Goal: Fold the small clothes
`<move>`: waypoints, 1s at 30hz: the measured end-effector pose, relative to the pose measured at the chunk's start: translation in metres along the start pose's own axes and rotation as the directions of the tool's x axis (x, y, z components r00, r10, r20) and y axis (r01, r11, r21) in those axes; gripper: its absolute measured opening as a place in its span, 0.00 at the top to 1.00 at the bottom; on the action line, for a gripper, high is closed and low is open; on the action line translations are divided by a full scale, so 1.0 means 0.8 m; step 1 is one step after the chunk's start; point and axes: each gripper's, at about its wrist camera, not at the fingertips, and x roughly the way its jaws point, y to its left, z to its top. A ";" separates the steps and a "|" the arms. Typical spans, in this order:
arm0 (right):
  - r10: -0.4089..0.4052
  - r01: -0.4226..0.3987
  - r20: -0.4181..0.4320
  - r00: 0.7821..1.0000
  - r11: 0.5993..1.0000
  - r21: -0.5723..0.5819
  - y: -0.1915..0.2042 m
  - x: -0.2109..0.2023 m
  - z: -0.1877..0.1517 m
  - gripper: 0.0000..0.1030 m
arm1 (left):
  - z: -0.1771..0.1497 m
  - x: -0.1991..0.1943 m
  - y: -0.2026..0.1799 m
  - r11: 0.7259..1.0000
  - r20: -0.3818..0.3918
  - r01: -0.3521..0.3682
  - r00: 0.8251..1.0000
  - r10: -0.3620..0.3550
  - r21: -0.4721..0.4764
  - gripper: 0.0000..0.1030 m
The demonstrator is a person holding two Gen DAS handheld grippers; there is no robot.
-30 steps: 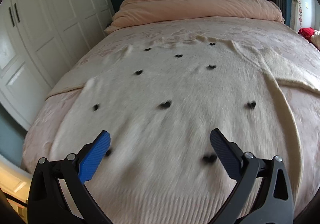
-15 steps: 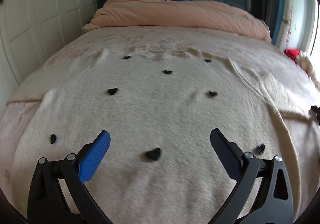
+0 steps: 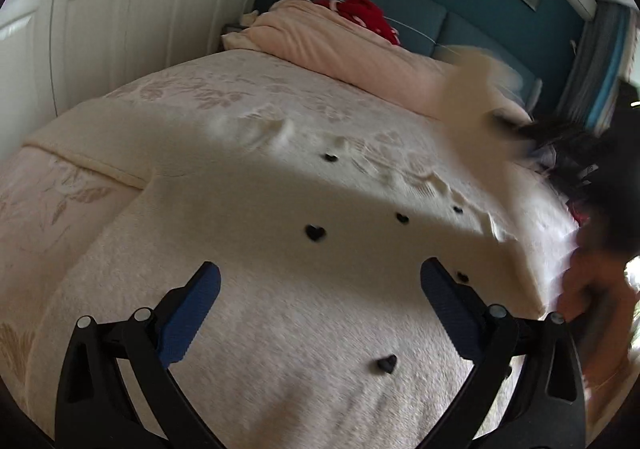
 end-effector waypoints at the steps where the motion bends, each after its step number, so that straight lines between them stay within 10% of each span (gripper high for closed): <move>1: -0.019 0.017 -0.062 0.998 0.999 -0.030 0.014 0.024 -0.016 0.58 | 0.004 0.001 0.007 1.000 -0.003 0.008 1.000 -0.008 -0.017 0.05; 8: -0.211 0.207 -0.066 0.975 0.976 -0.066 -0.020 -0.064 -0.093 0.37 | 0.027 0.021 0.042 0.986 -0.045 0.059 0.997 -0.067 -0.155 0.05; 13: -0.473 0.473 -0.154 0.868 0.880 -0.035 -0.102 -0.126 -0.140 0.37 | 0.053 0.062 0.024 0.986 -0.096 0.019 0.995 -0.036 -0.164 0.05; 19: -0.503 0.523 -0.242 0.830 0.852 0.020 -0.151 -0.101 -0.158 0.37 | 0.087 0.184 0.006 0.972 -0.285 -0.058 0.958 -0.009 -0.227 0.08; 21: -0.476 0.499 -0.247 0.844 0.865 0.040 -0.157 -0.090 -0.158 0.59 | 0.088 0.210 -0.002 0.974 -0.320 -0.101 0.947 0.031 -0.205 0.23; 22: -0.445 0.474 -0.252 0.859 0.878 0.068 -0.160 -0.088 -0.152 0.88 | 0.088 0.212 -0.009 0.977 -0.302 -0.122 0.951 0.065 -0.177 0.46; 24: -0.428 0.455 -0.203 0.881 0.883 0.111 -0.162 -0.102 -0.138 0.89 | 0.093 0.208 -0.019 0.985 -0.283 -0.042 0.959 -0.008 -0.169 0.91; 27: -0.438 0.451 -0.108 0.892 0.873 0.183 -0.177 -0.141 -0.128 0.90 | 0.093 0.180 -0.013 0.969 -0.197 0.018 0.978 -0.069 -0.247 0.91; 30: -0.439 0.489 -0.242 0.865 0.845 0.215 -0.220 -0.119 -0.155 0.89 | 0.071 0.182 -0.007 0.972 -0.228 -0.056 0.974 0.003 -0.227 1.00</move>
